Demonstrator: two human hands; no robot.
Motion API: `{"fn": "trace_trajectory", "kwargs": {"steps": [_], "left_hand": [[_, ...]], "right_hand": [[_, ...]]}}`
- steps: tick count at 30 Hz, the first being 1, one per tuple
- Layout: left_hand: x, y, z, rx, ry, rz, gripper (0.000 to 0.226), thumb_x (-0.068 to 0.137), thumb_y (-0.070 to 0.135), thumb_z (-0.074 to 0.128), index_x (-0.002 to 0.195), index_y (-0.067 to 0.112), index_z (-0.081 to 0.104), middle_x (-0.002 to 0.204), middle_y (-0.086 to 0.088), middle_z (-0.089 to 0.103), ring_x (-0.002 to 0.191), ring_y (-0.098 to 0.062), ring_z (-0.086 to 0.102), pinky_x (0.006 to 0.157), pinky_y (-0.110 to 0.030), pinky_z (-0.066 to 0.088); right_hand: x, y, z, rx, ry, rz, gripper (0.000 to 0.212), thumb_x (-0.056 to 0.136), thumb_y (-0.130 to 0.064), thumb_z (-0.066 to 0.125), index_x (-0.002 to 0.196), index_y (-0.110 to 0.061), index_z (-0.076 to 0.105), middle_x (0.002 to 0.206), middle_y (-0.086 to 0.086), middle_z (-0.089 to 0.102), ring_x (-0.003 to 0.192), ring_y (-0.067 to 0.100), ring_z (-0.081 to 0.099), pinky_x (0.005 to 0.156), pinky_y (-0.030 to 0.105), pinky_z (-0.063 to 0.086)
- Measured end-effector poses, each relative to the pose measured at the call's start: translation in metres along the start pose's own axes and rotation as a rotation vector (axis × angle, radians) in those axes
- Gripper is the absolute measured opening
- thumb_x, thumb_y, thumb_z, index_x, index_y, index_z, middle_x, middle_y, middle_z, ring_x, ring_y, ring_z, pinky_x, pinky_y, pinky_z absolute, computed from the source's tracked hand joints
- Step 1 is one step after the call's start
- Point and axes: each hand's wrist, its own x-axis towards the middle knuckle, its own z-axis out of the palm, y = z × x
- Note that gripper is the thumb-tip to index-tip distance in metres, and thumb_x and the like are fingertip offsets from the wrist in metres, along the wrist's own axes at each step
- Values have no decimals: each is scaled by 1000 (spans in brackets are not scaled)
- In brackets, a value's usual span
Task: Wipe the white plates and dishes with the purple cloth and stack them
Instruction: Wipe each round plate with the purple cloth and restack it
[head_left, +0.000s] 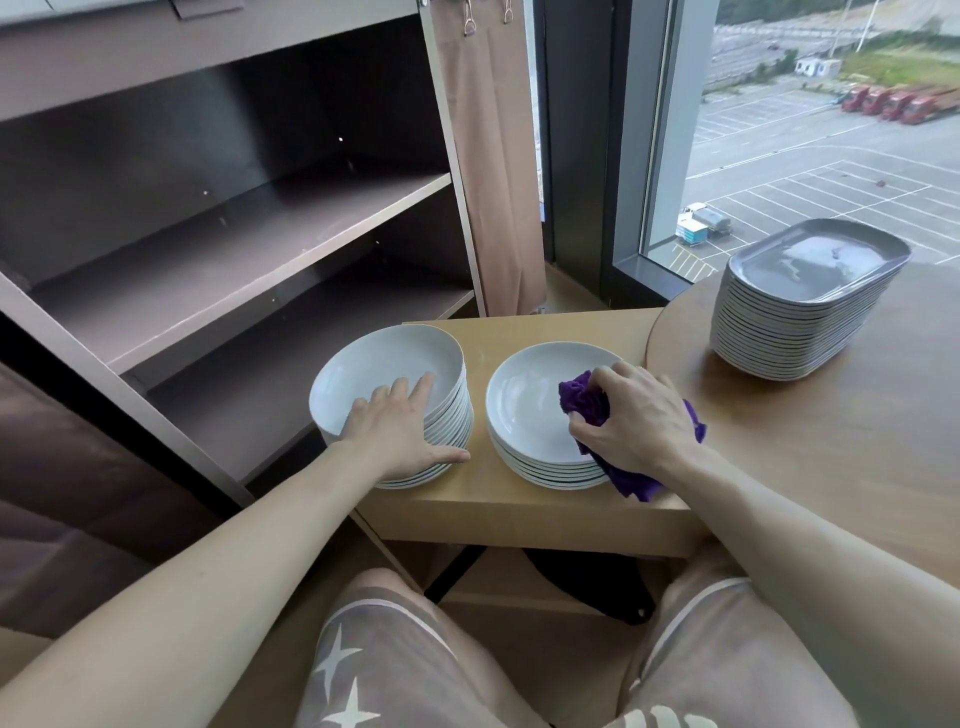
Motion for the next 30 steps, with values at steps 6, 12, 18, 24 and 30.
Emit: {"fn": "trace_trajectory", "kwargs": {"steps": [6, 12, 18, 24, 30], "left_hand": [[18, 32, -11, -27, 79, 173, 116, 69, 91, 59, 160, 45, 4, 172, -6, -7, 157, -34, -7, 123, -60, 7], [38, 45, -13, -40, -75, 87, 116, 62, 93, 62, 158, 52, 12, 169, -5, -25, 155, -43, -16, 119, -67, 8], [37, 45, -5, -133, -49, 85, 106, 61, 90, 68, 153, 45, 41, 168, 1, -26, 153, -35, 16, 115, -58, 32], [38, 46, -6, -161, -69, 82, 102, 62, 88, 71, 149, 41, 49, 168, 2, -28, 153, -36, 14, 116, -61, 29], [39, 46, -6, -173, -63, 94, 93, 64, 85, 72, 146, 49, 49, 168, 3, -27, 152, -36, 16, 116, -60, 29]], "right_hand": [[10, -7, 3, -141, 38, -141, 39, 80, -59, 57, 96, -24, 52, 91, -5, 54, 91, 24, 54, 79, 36, 34], [15, -24, 18, -227, -197, -124, 44, 90, -60, 47, 117, -28, 60, 113, -1, 55, 109, 28, 49, 101, 47, 33], [21, -28, 19, -65, -342, -111, 34, 87, -44, 47, 118, -40, 61, 122, -8, 56, 114, 21, 46, 102, 44, 29], [36, -44, 32, 37, -364, -156, 30, 88, -44, 53, 115, -39, 65, 122, -9, 57, 115, 21, 46, 99, 44, 33], [56, -53, 57, -55, -226, -147, 33, 94, -51, 49, 119, -32, 58, 114, -3, 56, 108, 25, 48, 87, 46, 38]]}}
